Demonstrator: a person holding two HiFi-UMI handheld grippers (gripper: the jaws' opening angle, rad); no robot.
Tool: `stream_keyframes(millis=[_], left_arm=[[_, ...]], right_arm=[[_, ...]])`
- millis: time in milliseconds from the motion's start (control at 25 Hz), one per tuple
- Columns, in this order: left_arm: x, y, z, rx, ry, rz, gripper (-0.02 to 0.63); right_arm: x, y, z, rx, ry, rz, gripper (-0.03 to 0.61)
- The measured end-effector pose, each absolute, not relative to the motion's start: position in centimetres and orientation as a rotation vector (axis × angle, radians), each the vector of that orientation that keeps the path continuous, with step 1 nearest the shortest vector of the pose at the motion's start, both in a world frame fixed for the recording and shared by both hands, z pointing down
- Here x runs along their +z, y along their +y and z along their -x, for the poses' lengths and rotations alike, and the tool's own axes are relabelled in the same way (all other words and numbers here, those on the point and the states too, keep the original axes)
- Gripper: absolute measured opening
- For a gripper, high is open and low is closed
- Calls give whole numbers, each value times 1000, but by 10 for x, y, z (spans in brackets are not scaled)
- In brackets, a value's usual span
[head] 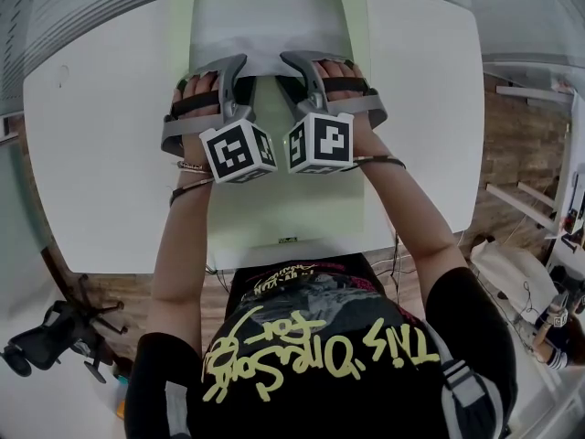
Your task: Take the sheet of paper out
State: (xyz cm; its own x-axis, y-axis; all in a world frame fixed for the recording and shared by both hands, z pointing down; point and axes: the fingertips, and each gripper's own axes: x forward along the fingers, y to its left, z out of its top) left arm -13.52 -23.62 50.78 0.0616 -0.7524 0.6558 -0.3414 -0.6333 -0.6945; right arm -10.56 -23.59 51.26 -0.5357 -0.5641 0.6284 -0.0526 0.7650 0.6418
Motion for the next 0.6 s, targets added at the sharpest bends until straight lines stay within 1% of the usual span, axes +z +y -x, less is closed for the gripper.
stream_keyframes(millis=[320, 480, 600], left_arm=[[504, -241, 139, -1576, 1096, 1995, 125], [507, -251, 129, -1572, 1103, 2001, 91], [505, -257, 130, -1582, 1101, 1985, 87]], right_arm=[[507, -245, 115, -741, -2035, -471, 145], [512, -255, 106, -757, -2021, -470, 120], [512, -258, 104, -748, -2013, -478, 109]])
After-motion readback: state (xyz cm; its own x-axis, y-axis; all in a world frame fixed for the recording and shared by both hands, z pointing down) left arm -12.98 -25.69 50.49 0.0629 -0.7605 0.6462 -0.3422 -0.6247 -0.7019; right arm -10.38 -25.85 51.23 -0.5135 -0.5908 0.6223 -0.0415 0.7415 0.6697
